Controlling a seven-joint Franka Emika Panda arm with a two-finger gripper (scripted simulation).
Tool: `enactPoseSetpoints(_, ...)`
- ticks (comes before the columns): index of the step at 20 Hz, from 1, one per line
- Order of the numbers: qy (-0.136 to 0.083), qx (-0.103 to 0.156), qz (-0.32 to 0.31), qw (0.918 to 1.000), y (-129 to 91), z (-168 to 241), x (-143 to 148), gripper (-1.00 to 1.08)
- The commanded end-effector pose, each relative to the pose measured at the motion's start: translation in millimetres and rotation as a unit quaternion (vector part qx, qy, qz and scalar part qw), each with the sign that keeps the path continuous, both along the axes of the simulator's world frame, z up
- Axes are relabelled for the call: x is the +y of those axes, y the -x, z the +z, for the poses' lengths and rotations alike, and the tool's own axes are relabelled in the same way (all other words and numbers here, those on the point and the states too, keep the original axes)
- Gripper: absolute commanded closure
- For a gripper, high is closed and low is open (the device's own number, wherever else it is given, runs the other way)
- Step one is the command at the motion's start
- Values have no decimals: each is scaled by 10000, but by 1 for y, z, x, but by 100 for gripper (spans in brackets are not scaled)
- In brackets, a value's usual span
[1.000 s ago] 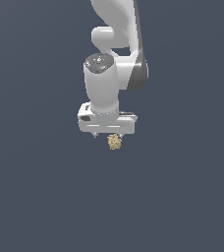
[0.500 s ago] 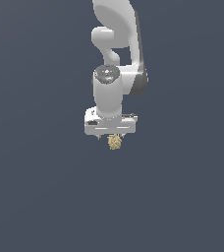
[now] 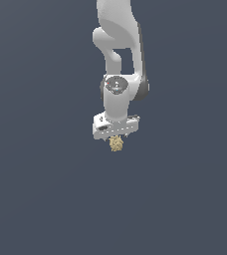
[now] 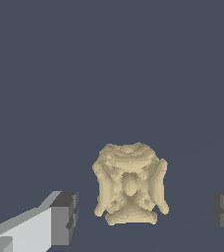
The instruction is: Pick up the object and move it to a goal position.
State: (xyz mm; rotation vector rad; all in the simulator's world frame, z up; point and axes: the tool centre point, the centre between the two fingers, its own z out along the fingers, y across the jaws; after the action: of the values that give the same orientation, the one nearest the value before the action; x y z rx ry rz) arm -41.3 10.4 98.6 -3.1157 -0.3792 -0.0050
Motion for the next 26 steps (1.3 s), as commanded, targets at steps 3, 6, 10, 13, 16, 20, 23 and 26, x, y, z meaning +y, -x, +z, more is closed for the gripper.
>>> enactPoseSetpoints(3,16,13,179,9998,6,-7,2,-92)
enactPoseSetpoints(6,13,16,152,9999,6,-7,2,-92)
enactPoseSetpoints(10,14,15,158,9999,6,-15,2,-92)
enactPoseSetpoints(13,14,15,166,9999,7,-28,2,-92)
enactPoseSetpoints(16,15,14,176,9998,8,-43,3,-92)
enactPoseSetpoints(20,16,14,183,9998,7,-55,3,-92)
enactPoseSetpoints(23,16,14,183,9998,7,-57,2,-92)
enactPoseSetpoints(26,16,14,183,9998,7,-57,2,108)
